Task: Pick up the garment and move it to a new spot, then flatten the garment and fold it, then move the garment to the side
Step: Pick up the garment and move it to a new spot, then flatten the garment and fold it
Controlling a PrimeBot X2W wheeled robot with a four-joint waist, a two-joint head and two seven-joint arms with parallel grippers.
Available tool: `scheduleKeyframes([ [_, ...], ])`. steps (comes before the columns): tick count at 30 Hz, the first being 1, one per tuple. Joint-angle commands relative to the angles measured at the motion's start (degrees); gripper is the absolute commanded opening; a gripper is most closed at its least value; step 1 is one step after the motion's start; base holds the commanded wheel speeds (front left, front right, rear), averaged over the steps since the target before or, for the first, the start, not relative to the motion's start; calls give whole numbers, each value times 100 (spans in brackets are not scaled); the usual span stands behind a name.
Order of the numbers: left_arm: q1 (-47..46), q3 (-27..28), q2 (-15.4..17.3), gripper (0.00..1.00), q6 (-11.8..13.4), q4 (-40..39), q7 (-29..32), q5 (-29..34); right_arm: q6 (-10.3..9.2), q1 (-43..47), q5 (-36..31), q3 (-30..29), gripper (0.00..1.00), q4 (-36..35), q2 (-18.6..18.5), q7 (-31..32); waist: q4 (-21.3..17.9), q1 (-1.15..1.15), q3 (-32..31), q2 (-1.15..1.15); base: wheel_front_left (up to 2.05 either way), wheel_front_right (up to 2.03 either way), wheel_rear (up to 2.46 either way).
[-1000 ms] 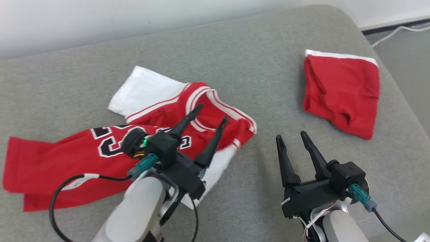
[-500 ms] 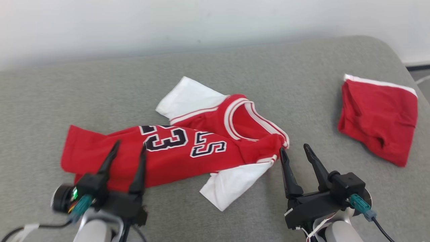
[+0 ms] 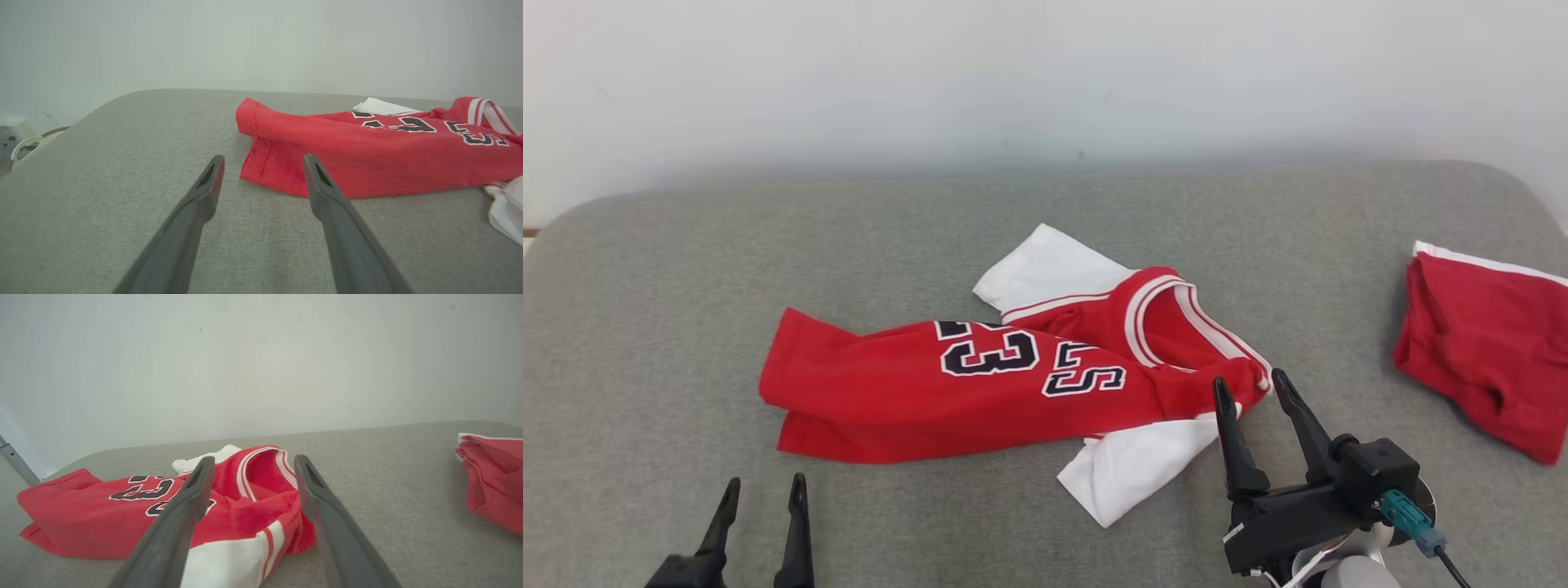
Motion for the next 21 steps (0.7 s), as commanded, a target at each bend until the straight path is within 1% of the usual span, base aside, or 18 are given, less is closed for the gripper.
scheduleKeyframes([
  [1,111,43,-29,100,-44,-17,-5,15,-1,91,-9,8,100,-25,-17,-4,112,0,-56,0,0,0,0],
  [4,121,79,-72,100,-91,-29,-5,41,-1,-8,-19,109,100,-74,-62,-4,206,0,6,0,0,0,0],
  [7,2,52,-108,100,-143,-15,-5,68,-1,-199,24,397,100,-25,-131,-4,341,0,89,0,0,0,0],
  [13,-183,-185,-165,100,-252,26,-5,45,-1,-730,173,1051,100,284,-298,-4,808,0,268,0,0,0,0],
  [16,-216,-322,-175,100,-262,75,-5,-15,-1,-1029,268,1440,100,584,-385,-4,1110,0,348,0,0,0,0],
  [21,-231,-678,-180,100,-223,131,-5,-231,-1,-1683,589,2302,100,1304,-514,-2,1633,0,472,0,0,0,0],
])
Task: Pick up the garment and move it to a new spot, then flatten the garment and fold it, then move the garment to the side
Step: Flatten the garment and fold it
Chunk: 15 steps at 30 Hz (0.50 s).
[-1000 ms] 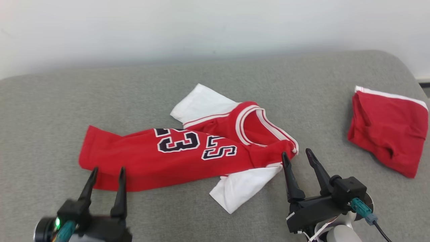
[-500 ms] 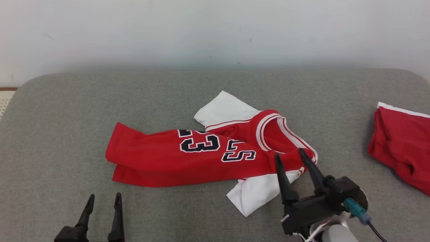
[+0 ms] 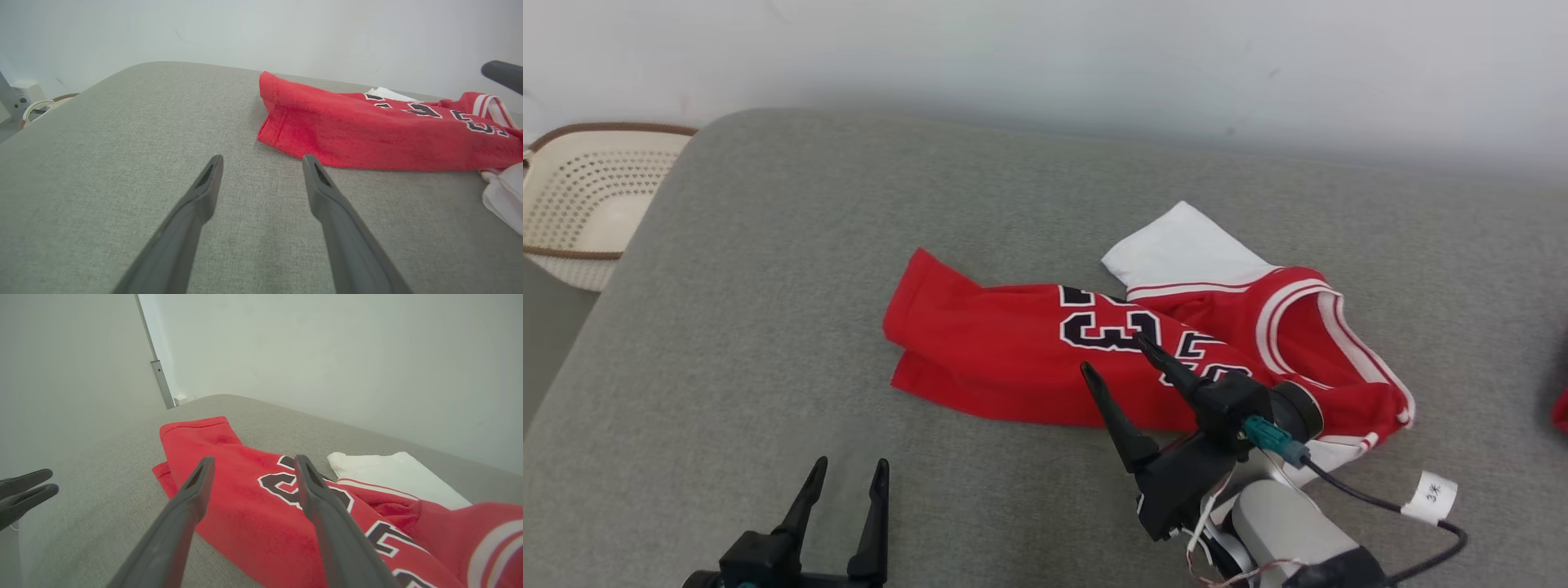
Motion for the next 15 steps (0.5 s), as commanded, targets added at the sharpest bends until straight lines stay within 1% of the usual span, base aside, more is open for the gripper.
scheduleKeyframes([
  [1,-18,-82,-1,100,50,22,-5,-82,-1,-254,125,183,100,196,-72,-4,577,0,219,0,0,0,0],
  [3,-15,-196,-4,100,73,27,-5,-172,-1,-517,242,434,100,447,-95,-5,781,0,282,0,0,0,0],
  [7,-20,-344,-4,100,136,34,-6,-310,-1,-993,426,716,100,1025,-173,8,1118,0,418,0,0,0,0],
  [10,-33,-404,-2,100,165,40,-6,-361,-1,-1288,484,761,100,1531,-204,74,1303,0,505,0,0,0,0],
  [15,-60,-461,-4,100,198,7,-6,-461,-1,-1688,561,673,100,2201,-213,102,1451,0,621,0,0,0,0],
])
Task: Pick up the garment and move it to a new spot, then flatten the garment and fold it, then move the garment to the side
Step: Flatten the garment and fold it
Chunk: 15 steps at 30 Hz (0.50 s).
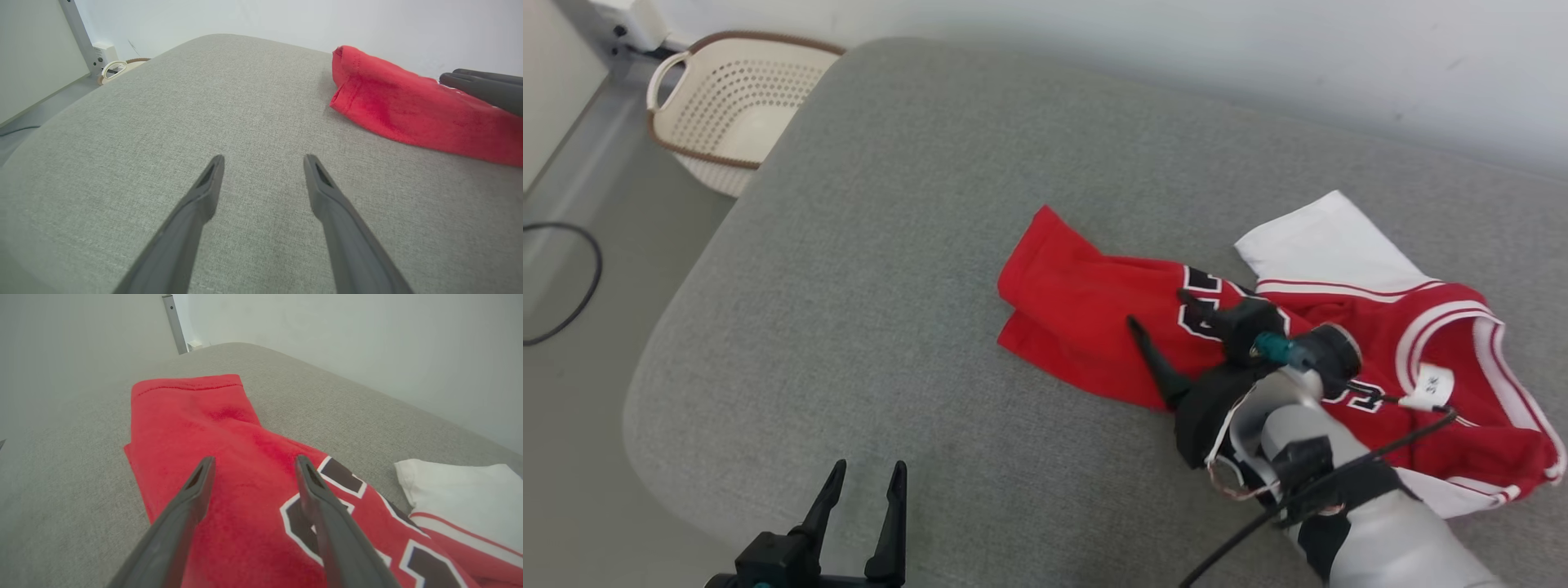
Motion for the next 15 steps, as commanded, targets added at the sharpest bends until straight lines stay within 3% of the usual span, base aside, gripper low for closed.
scheduleKeyframes([
  [1,-66,-25,-4,100,16,-31,-6,-45,-1,-182,42,-72,100,176,-52,-49,229,-1,234,0,0,0,0],
  [8,-116,-67,-3,100,52,-66,-6,-149,-1,-610,78,-360,100,674,-219,-94,274,-1,361,0,0,0,0],
  [15,-198,-142,-3,100,75,-66,-6,-234,-1,-892,286,-191,100,1045,-443,76,310,-1,501,0,0,0,0],
])
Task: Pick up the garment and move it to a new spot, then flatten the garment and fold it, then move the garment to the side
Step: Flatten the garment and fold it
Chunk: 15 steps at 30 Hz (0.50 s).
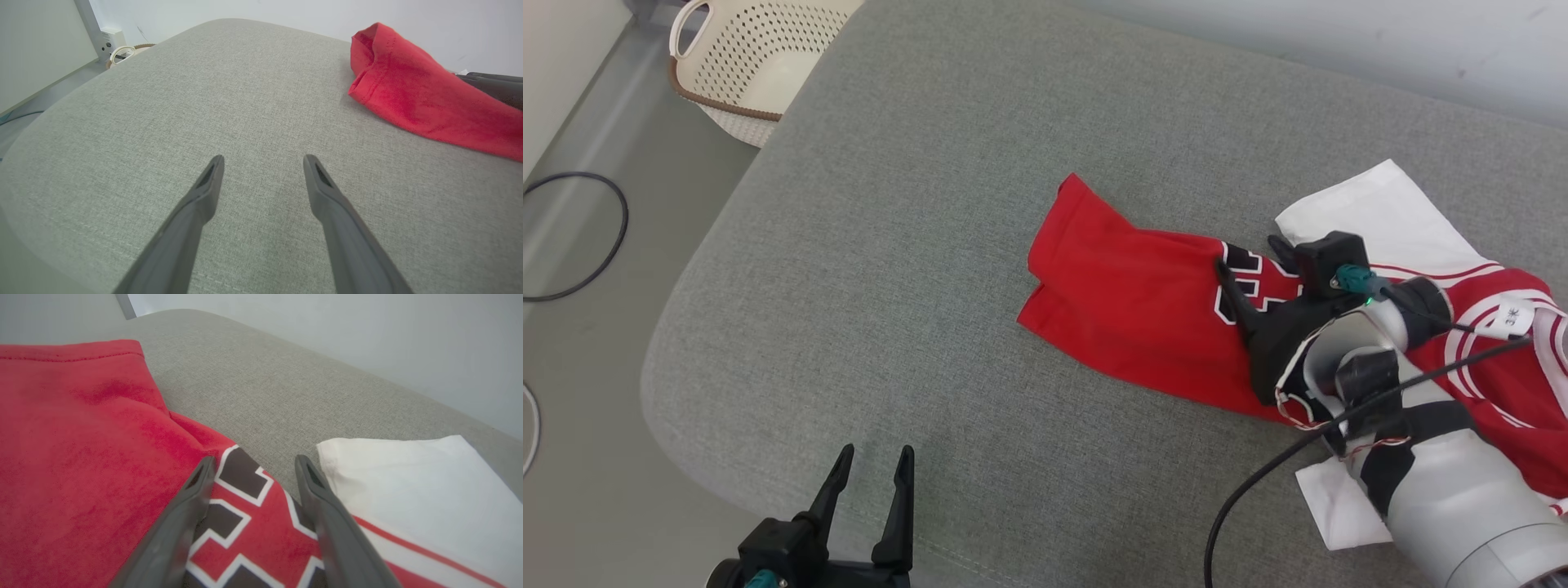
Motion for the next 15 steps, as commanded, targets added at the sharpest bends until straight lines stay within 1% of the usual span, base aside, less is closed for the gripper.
scheduleKeyframes([
  [1,-70,-7,0,100,19,2,-5,-24,-1,-50,54,42,100,53,-59,28,9,-1,39,-1,0,0,0],
  [4,-64,-22,0,100,34,18,-6,-65,-1,-127,122,233,100,201,-122,215,11,-1,80,-1,0,0,0],
  [6,-70,-9,0,100,30,27,-6,-75,-1,-141,167,359,62,236,-115,321,9,-1,99,-1,0,0,0],
  [7,-78,-4,-1,100,27,29,-5,-81,-1,-139,194,421,21,240,-123,366,12,-1,109,-1,0,0,0],
  [8,-90,-2,-1,100,28,31,-6,-92,-1,-141,221,468,0,242,-135,397,14,-1,121,-1,0,0,0],
  [10,-94,-9,-1,100,31,21,-6,-105,-1,-225,255,564,0,225,-197,397,25,-1,150,-1,0,0,0],
  [13,-154,-30,0,100,34,-6,-6,-123,-3,-447,282,559,0,233,-318,209,49,-1,199,-1,0,0,0],
  [14,-217,-72,0,100,31,-46,-6,-168,-3,-859,69,381,0,427,-440,-24,91,-1,287,-1,0,0,0],
  [15,-221,-86,-1,100,30,-53,-6,-176,-3,-970,-13,324,0,501,-466,-66,104,-1,309,-1,0,0,0],
])
